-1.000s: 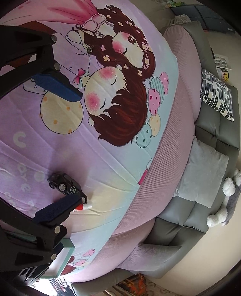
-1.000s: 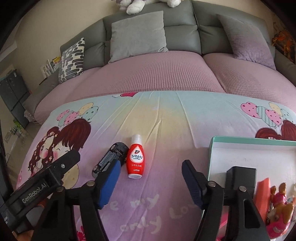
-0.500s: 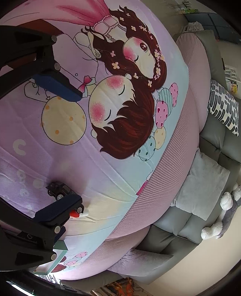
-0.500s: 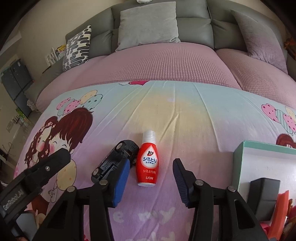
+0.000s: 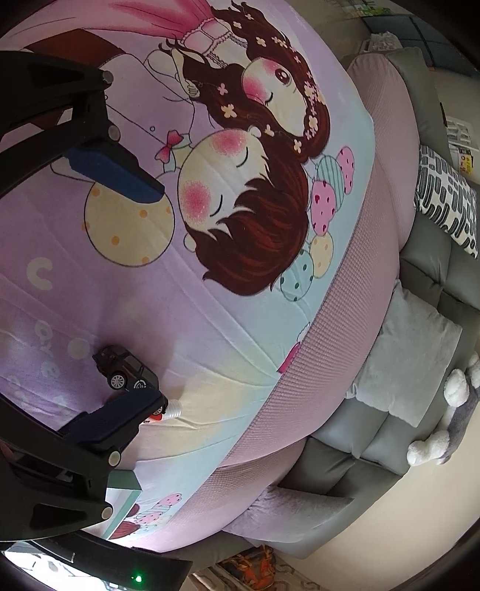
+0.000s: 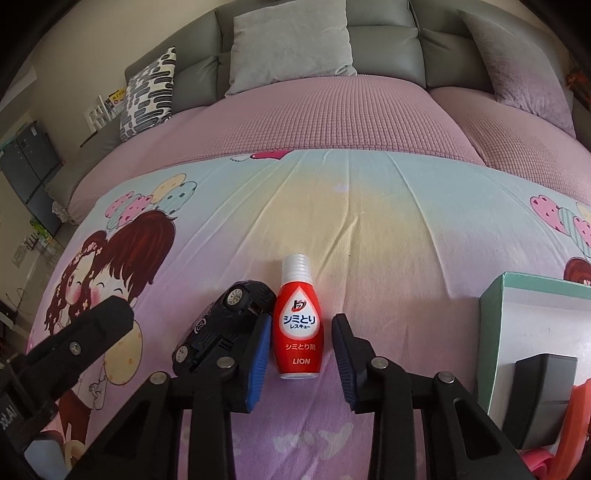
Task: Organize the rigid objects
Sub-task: 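Grasp the red LION bottle with the right gripper while the left gripper grasps the black toy car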
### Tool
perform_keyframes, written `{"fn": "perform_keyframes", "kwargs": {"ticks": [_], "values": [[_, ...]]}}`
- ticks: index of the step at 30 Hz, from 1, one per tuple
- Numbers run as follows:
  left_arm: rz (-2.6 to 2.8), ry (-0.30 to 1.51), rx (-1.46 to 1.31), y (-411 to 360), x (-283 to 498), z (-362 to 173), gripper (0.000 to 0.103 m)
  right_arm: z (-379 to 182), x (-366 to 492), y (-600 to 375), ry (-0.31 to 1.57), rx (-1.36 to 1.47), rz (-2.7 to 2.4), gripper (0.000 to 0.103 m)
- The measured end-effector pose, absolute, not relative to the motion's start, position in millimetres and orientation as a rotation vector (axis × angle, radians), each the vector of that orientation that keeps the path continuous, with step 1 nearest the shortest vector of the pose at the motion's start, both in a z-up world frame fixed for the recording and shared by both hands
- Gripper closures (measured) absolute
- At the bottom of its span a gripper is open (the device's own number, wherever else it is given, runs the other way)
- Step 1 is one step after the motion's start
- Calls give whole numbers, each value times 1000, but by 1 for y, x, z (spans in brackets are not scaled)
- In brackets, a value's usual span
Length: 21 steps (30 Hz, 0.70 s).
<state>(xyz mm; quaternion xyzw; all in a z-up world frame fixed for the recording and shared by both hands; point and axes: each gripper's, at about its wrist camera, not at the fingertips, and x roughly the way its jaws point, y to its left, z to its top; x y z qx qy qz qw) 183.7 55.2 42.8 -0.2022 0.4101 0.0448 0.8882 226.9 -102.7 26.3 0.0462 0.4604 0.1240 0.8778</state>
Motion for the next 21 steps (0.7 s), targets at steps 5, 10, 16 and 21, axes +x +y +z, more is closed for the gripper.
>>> {"fn": "perform_keyframes", "kwargs": {"ticks": [5, 10, 16, 21], "values": [[51, 855, -393, 42, 187, 44, 3, 26, 222, -113, 960, 133, 246, 72], [16, 877, -350, 27, 192, 43, 3, 27, 216, -121, 972, 149, 211, 72], [-17, 899, -323, 15, 197, 36, 5, 30, 204, -123, 970, 101, 183, 72], [-30, 913, -305, 7, 201, 30, 7, 31, 199, -123, 971, 94, 188, 72]]}}
